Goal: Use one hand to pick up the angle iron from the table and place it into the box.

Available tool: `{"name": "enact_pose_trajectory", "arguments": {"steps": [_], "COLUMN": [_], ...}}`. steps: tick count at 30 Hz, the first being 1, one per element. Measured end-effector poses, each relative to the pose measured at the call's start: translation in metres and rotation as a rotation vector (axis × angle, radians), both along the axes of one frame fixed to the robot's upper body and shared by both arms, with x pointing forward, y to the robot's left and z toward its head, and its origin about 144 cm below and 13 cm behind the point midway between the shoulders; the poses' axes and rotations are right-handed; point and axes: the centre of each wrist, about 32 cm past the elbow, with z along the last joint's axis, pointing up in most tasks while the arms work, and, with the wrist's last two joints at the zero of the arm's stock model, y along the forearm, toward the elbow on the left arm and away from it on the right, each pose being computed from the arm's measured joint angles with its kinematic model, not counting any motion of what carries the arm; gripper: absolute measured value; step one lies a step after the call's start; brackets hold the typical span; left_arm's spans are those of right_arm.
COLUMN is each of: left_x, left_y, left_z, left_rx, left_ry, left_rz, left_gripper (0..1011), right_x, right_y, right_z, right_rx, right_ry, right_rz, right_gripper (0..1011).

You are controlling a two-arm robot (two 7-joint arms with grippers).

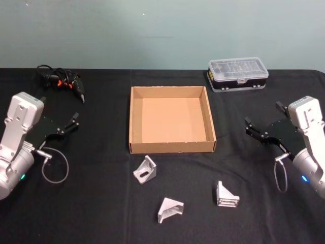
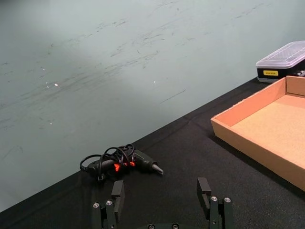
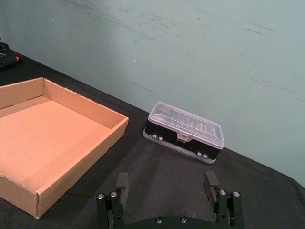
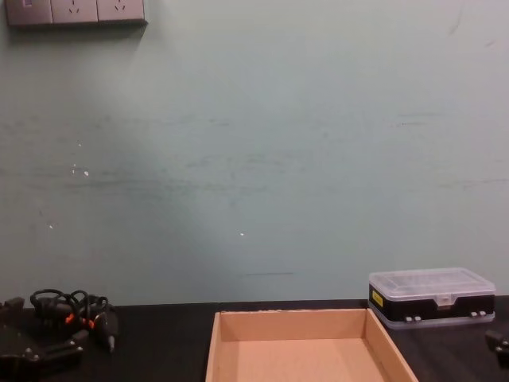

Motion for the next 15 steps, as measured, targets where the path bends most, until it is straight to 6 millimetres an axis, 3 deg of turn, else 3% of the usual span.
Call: {"name": "enact_pose_trajectory", "arguments": {"steps": [15], "left_x": [0.0], "left_y": [0.0], "left_z": [0.0], "left_rx": [0.0], "left_ry": [0.0], "left_rz": [0.0], "left_gripper": [1000], "right_x": [0.0], "right_y": [0.0], "right_z": [0.0], "right_rx": [0.0], "right_ry": [0.0], "right_rz": [0.0], "right_gripper": [1003]}}
